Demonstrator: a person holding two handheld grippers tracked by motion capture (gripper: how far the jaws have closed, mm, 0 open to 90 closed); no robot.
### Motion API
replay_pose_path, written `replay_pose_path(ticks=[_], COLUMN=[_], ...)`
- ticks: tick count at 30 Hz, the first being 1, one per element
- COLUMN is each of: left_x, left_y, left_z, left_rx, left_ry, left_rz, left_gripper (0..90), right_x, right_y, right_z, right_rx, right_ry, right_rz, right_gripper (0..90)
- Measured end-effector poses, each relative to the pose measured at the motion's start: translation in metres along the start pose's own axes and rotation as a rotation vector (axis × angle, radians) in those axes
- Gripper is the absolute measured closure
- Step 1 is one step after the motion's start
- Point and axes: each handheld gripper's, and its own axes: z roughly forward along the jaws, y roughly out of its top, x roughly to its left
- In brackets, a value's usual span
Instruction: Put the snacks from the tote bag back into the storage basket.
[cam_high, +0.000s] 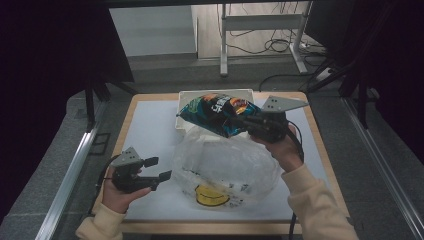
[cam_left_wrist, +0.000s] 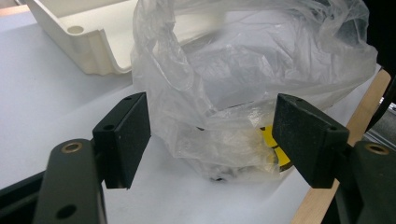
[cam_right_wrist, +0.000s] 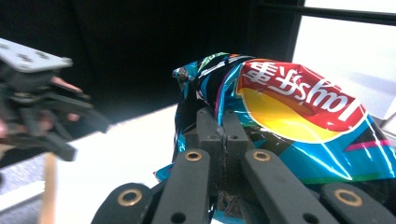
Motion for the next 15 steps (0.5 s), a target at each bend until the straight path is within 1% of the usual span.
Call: replay_pose_path(ticks=[2, 3, 8, 15], left_x=[0.001, 0.001, 0.002, 0.004], left_y=[0.000, -0.001, -0.001, -0.001], left_z=[0.001, 0.002, 0.003, 0.003], left_rx=[0.007, 0.006, 0.008, 0.010], left_ry=[0.001, 0.000, 0.002, 0.003], left_rz=[0.005, -0.001, -0.005, -0.007], left_gripper=[28.6, 28.6, 28.6, 28.6], right_x=[-0.009, -0.014, -0.036, -0.066], right_y=[0.002, 0.003, 0.001, -0.002], right_z=[0.008, 0.012, 0.034, 0.063], right_rx=[0.023, 0.034, 0.091, 0.146], right_ry=[-0.008, -0.009, -0.012, -0.026], right_rz=[-0.020, -0.029, -0.058, -0.050], right_gripper=[88.8, 88.9, 88.9, 88.9])
